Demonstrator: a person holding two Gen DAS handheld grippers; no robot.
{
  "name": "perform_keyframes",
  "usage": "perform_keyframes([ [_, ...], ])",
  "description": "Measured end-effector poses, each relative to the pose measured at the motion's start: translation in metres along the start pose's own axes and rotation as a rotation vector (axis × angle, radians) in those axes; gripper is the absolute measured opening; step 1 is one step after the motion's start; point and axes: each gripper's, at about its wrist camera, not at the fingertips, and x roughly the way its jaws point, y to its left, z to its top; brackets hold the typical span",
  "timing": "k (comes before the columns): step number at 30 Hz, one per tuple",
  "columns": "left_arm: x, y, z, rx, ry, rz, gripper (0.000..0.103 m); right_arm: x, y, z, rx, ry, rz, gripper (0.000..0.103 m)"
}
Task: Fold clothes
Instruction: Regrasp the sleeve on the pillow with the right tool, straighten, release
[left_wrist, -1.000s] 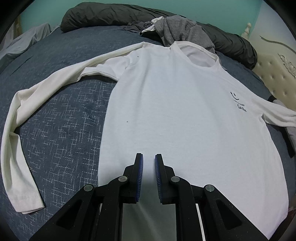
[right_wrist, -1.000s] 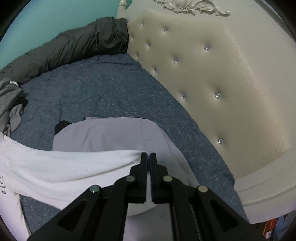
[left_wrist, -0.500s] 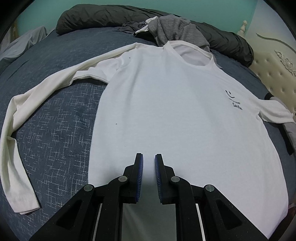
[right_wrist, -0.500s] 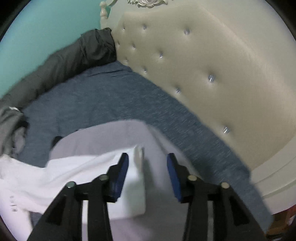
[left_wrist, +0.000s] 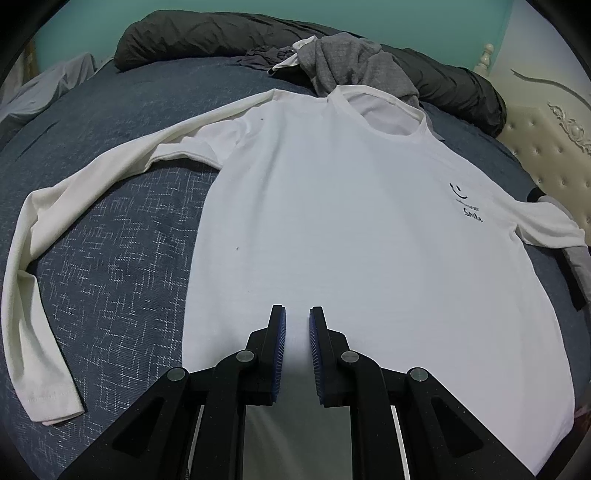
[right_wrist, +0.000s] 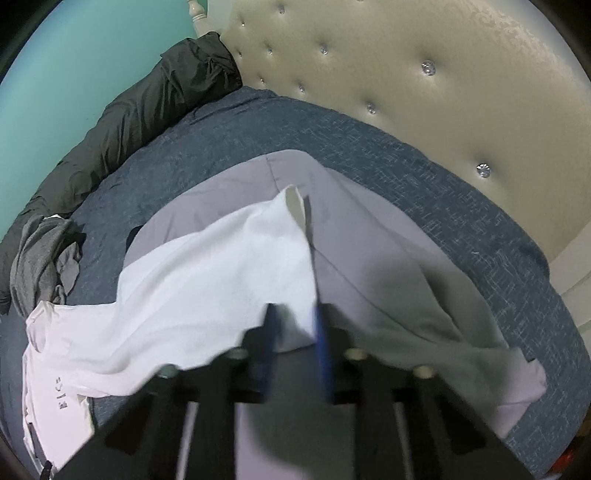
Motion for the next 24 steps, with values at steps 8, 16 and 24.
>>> perform_keyframes([
  [8, 0.002, -0.001, -0.001, 0.016, 0.004, -0.006, 0.014, -0.015, -0.01, 0.016, 0.01, -0.08, -0.089, 0.002],
  [16, 0.004, 0.002, -0.001, 0.011, 0.007, -0.006, 0.014, -0.002, -0.02, 0.011, 0.042, -0.023, -0.147, 0.002],
  [24, 0.002, 0.0, 0.0, 0.017, 0.003, -0.012, 0.014, -0.013, -0.022, 0.008, 0.074, -0.082, -0.128, 0.014],
])
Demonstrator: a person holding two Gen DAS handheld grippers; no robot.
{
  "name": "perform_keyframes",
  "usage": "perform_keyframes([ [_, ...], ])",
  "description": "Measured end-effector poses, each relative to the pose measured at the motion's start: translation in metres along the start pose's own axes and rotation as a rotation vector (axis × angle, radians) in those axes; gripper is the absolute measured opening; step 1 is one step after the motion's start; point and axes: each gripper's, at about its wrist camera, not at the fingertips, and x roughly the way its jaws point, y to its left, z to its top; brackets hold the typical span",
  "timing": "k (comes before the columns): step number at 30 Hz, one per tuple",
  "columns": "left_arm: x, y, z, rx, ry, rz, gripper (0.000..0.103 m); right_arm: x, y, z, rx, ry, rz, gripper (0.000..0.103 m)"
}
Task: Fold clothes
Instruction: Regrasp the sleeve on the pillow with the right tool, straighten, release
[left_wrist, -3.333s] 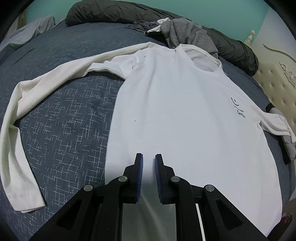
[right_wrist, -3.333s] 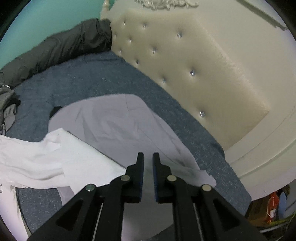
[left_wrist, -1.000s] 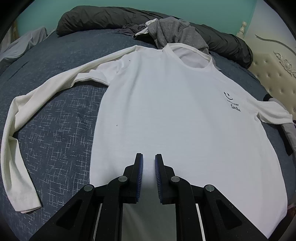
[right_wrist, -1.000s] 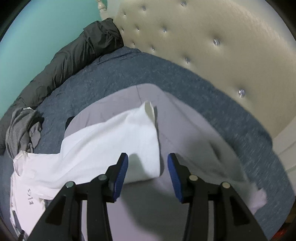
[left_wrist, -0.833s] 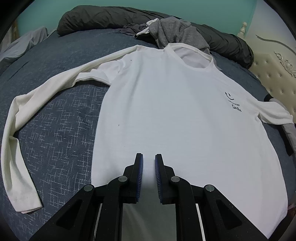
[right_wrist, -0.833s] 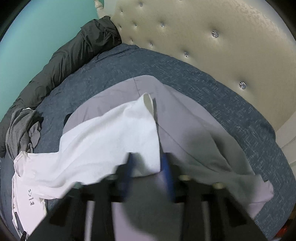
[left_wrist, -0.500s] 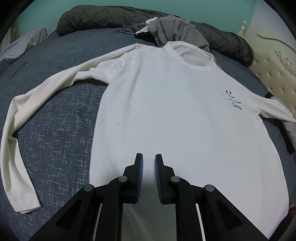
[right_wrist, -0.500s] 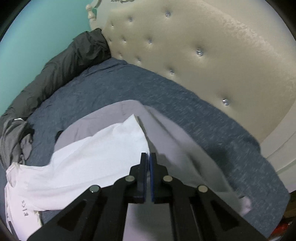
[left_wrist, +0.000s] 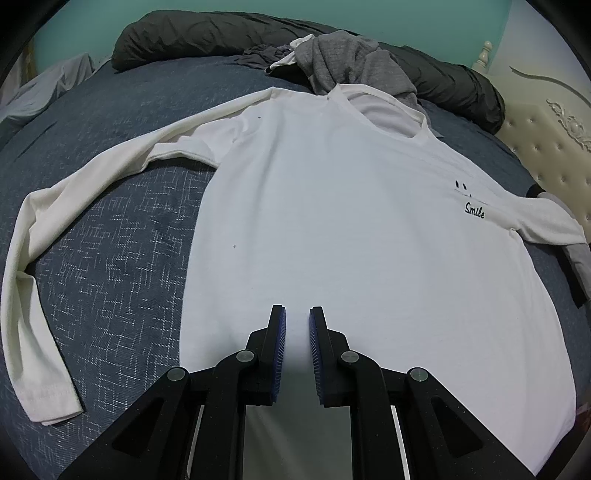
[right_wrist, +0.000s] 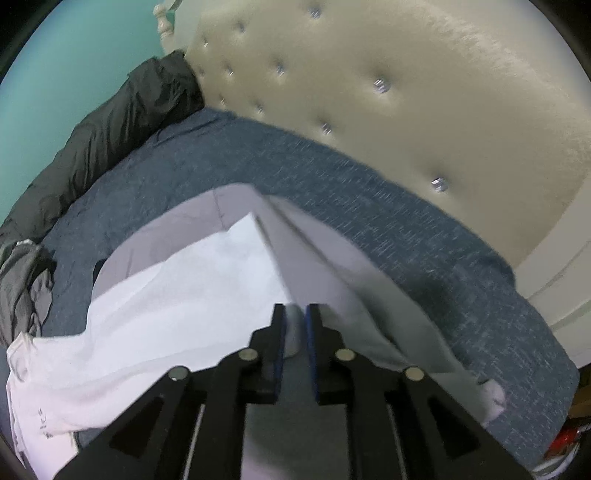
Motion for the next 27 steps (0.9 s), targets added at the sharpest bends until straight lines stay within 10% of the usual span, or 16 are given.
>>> perform_keyframes([
  [10, -0.026, 0.013, 0.014, -0.04, -0.016, -0.004, 0.015, -0.059, 0.02, -0.032, -0.001, -0.173, 0.081, 0.029],
  [14, -0.046, 0.034, 0.021, -0.074, 0.002, -0.007, 0.044, -0.085, 0.043, -0.064, -0.012, -0.2, 0.192, 0.031],
  [27, -0.096, 0.138, 0.008, -0.151, 0.075, 0.172, 0.048, -0.111, 0.15, -0.205, 0.008, -0.059, 0.515, 0.036],
])
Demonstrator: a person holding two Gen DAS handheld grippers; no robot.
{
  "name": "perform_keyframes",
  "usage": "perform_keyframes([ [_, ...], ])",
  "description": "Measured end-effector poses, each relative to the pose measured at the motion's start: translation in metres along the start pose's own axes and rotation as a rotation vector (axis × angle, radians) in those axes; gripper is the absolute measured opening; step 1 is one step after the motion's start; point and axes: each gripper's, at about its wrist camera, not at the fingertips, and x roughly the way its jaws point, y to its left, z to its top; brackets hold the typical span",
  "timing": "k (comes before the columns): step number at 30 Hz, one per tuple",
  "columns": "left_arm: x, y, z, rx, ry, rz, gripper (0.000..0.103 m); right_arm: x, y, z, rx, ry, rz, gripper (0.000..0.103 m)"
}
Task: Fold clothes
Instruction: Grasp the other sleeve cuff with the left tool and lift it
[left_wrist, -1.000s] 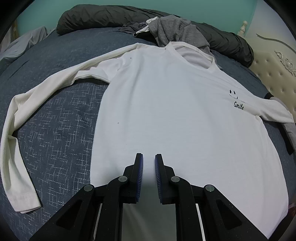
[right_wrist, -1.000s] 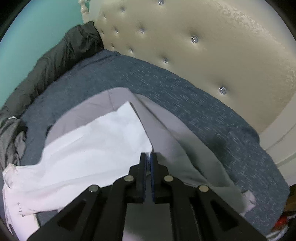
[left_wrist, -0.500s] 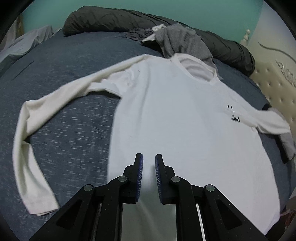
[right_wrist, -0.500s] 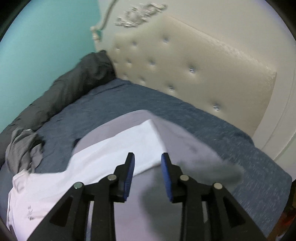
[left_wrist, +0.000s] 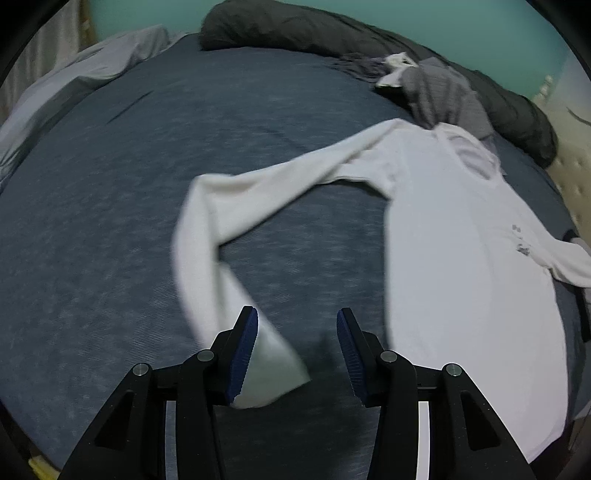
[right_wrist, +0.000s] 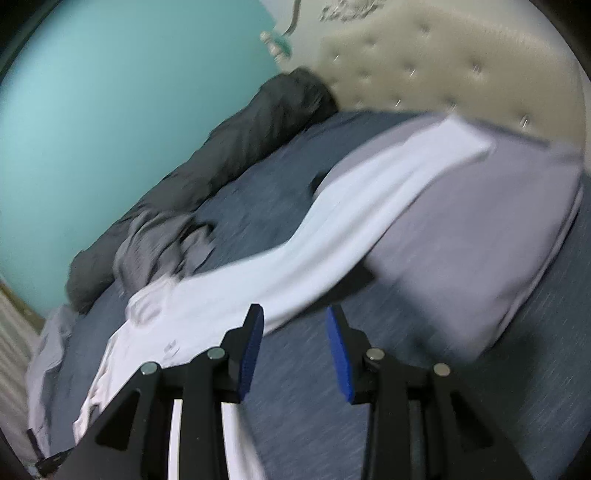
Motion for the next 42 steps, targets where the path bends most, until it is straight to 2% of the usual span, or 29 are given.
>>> perform_keyframes([
  [5, 0.008, 0.026, -0.008, -0.014, 0.037, 0.043, 0.048, 0.012, 0.031, -0.049, 0.021, 0.043, 0.066, 0.036],
  [12, 0.026, 0.04, -0.016, -0.025, 0.075, 0.032, 0.048, 0.028, 0.068, -0.101, -0.005, 0.082, 0.122, 0.036],
  [14, 0.031, 0.043, -0.017, -0.028, 0.083, 0.017, 0.041, 0.032, 0.074, -0.11, -0.029, 0.089, 0.127, 0.036],
  [16, 0.035, 0.046, -0.017, -0.027, 0.094, 0.007, 0.01, 0.036, 0.078, -0.116, -0.06, 0.094, 0.129, 0.036],
  [19, 0.029, 0.052, -0.014, -0.018, 0.088, -0.001, 0.004, 0.037, 0.077, -0.121, -0.061, 0.102, 0.142, 0.036],
  [22, 0.013, 0.062, -0.007, -0.013, 0.062, 0.014, 0.004, 0.037, 0.076, -0.123, -0.058, 0.1, 0.146, 0.036],
  [31, -0.032, 0.12, 0.027, -0.022, 0.012, 0.142, 0.003, 0.038, 0.076, -0.126, -0.059, 0.102, 0.154, 0.036],
  [36, -0.036, 0.146, 0.044, -0.034, 0.019, 0.194, 0.003, 0.038, 0.078, -0.127, -0.06, 0.1, 0.151, 0.036],
  [42, -0.024, 0.172, 0.054, -0.116, 0.028, 0.194, 0.007, 0.04, 0.082, -0.13, -0.074, 0.107, 0.151, 0.036],
])
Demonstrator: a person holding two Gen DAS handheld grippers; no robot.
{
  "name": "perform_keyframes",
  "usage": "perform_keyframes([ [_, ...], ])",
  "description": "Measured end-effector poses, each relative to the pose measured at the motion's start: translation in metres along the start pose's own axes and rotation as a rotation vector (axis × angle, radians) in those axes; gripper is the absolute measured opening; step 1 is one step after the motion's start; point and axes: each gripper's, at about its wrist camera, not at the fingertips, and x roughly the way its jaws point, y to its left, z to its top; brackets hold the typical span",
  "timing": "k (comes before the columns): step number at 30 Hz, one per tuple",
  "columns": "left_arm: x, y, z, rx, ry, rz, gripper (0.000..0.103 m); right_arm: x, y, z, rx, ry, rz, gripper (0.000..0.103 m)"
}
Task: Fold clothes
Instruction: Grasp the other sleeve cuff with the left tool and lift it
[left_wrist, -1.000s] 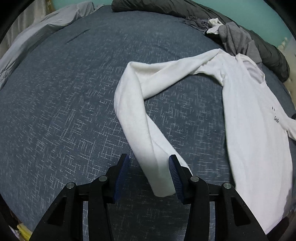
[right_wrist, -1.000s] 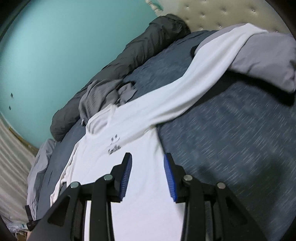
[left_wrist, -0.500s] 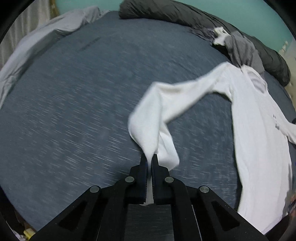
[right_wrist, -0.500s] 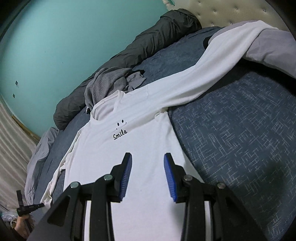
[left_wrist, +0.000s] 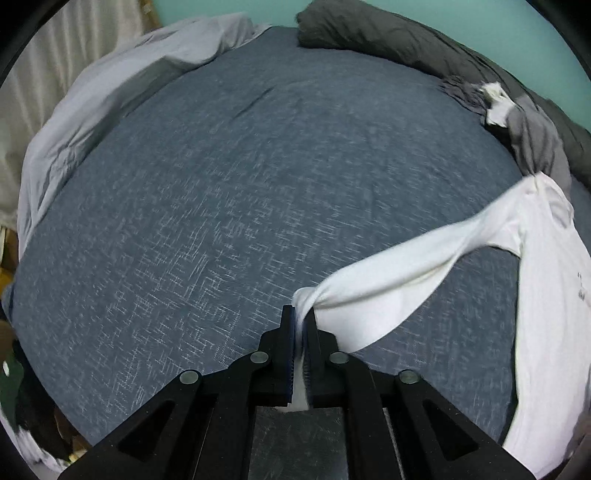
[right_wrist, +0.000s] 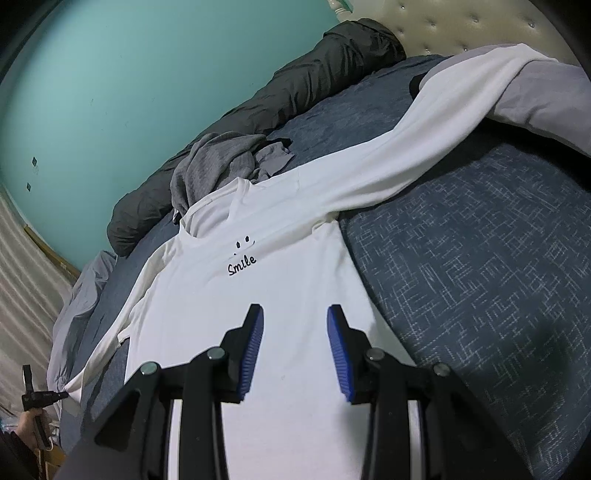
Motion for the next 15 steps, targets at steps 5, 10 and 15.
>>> perform_keyframes([
  [5, 0.006, 0.004, -0.007, -0.018, -0.011, 0.028, 0.022, 0.002, 0.001, -0.001, -0.004, 0.006, 0.003, 0.036],
  [10, 0.002, -0.02, -0.028, 0.075, -0.052, 0.039, 0.039, 0.004, 0.001, -0.001, 0.003, 0.009, 0.01, 0.036],
  [15, 0.024, -0.044, -0.043, 0.212, -0.015, 0.071, 0.04, 0.004, 0.003, -0.003, -0.007, 0.014, 0.013, 0.036],
])
